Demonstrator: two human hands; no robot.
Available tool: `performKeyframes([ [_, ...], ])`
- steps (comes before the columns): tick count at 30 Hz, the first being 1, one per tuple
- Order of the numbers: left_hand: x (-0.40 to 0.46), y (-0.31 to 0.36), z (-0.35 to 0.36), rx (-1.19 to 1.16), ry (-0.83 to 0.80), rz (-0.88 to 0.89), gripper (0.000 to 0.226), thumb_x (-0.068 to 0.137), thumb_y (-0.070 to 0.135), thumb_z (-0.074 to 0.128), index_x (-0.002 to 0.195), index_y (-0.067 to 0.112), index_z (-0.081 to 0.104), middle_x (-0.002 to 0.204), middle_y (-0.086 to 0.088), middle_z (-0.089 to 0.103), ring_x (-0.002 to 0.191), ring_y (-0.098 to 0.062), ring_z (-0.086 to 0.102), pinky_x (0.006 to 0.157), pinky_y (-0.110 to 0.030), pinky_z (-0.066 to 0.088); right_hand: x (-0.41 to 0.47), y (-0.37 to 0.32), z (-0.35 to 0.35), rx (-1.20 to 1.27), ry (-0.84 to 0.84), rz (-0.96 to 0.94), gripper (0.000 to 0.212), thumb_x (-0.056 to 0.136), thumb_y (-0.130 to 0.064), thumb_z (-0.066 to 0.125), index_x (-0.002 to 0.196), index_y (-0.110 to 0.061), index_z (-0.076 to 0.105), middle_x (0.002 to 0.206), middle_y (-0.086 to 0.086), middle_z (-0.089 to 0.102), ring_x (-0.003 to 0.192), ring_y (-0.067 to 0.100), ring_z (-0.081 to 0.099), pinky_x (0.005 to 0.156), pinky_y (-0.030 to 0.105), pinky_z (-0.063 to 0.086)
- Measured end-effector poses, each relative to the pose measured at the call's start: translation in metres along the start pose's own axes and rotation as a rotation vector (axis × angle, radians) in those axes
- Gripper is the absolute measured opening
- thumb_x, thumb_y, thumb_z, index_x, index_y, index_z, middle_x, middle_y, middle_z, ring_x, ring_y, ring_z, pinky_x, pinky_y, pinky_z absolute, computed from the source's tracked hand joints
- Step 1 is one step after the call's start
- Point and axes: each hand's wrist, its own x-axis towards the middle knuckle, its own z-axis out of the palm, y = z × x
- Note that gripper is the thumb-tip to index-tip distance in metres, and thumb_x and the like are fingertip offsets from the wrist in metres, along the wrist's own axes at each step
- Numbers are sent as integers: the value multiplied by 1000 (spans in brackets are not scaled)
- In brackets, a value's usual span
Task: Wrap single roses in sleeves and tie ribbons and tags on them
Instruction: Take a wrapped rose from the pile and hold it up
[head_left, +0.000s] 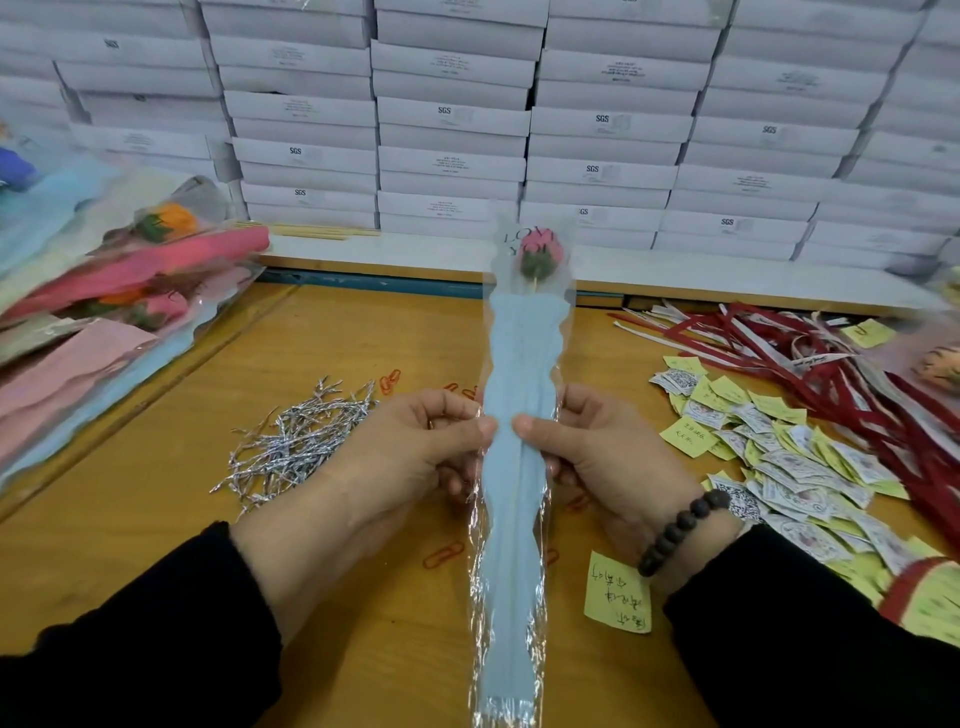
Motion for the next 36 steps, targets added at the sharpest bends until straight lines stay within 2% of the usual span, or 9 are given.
performKeyframes([
  [8,-1,0,-1,-29,-71,-85,19,67,16,66,77,1,64,64,-9,61,45,-9,52,40,-16,41,2,2,-2,-42,-4,-18,23,83,-1,63,105,1,59,59,-3,68,39,1,56,37,11,39],
  [15,-2,0,-1,-83,-70,-96,32,67,13,64,91,-7,64,70,-12,62,51,-12,53,43,-16,42,2,3,-1,-55,12,-40,21,83,0,63,104,-1,61,61,-5,68,40,0,54,38,11,38],
  [20,-2,-1,0,-71,-32,-81,19,63,11,66,79,0,64,64,-11,58,48,-10,50,41,-15,39,0,2,1,8,-37,-44,23,84,3,60,106,0,59,57,-8,66,41,-2,55,38,9,40],
  [29,-1,-4,1,-45,-26,-82,24,61,11,68,80,-3,65,63,-10,60,48,-10,51,41,-15,40,-1,4,3,15,-59,-33,22,84,3,60,106,1,59,60,-5,67,39,0,55,36,9,39],
  [33,-3,-3,2,-31,-33,-71,9,61,9,67,68,3,65,57,-8,59,46,-10,51,41,-15,40,1,7,3,-33,-47,-43,15,84,0,62,96,-8,62,62,-5,67,39,0,53,37,9,37],
  [36,-3,-3,3,-46,-11,-65,13,59,7,68,70,3,63,53,-8,57,44,-11,50,41,-15,40,2,8,3,-62,-41,-48,14,84,-2,63,92,-12,62,64,-5,67,39,0,52,37,9,36],
])
